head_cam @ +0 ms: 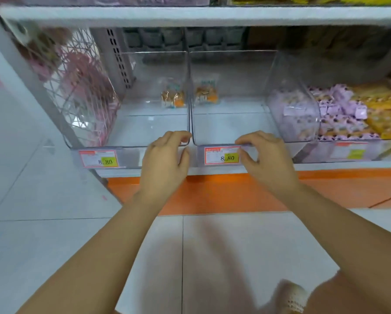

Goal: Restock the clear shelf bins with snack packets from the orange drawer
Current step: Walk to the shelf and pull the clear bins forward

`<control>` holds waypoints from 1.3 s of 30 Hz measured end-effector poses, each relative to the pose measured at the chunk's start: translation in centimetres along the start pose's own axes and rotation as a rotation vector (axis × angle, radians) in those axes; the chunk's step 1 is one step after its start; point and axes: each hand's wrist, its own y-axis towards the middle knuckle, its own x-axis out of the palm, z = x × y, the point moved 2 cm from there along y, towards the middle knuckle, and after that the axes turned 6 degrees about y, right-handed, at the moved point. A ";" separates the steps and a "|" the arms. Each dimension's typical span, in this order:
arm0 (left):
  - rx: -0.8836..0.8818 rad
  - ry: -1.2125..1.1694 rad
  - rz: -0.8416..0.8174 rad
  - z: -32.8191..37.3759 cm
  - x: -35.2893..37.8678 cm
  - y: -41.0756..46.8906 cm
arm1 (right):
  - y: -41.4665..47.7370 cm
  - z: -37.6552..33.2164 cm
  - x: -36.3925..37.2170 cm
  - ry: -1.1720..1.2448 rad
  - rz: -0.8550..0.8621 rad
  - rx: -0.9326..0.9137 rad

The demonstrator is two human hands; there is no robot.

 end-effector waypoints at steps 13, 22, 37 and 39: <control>-0.119 0.063 -0.043 3.3 -0.3 -7.2 | -8.7 1.2 -3.3 0.218 0.003 0.199; -0.175 0.052 -0.125 0.7 6.1 -10.5 | -11.2 6.5 3.5 0.985 0.172 0.970; 0.133 0.234 -0.033 -2.1 10.5 -5.9 | -6.4 8.5 6.9 1.448 0.393 1.182; 0.146 0.251 -0.057 -1.9 10.0 -6.0 | -7.0 8.2 6.6 1.406 0.379 1.194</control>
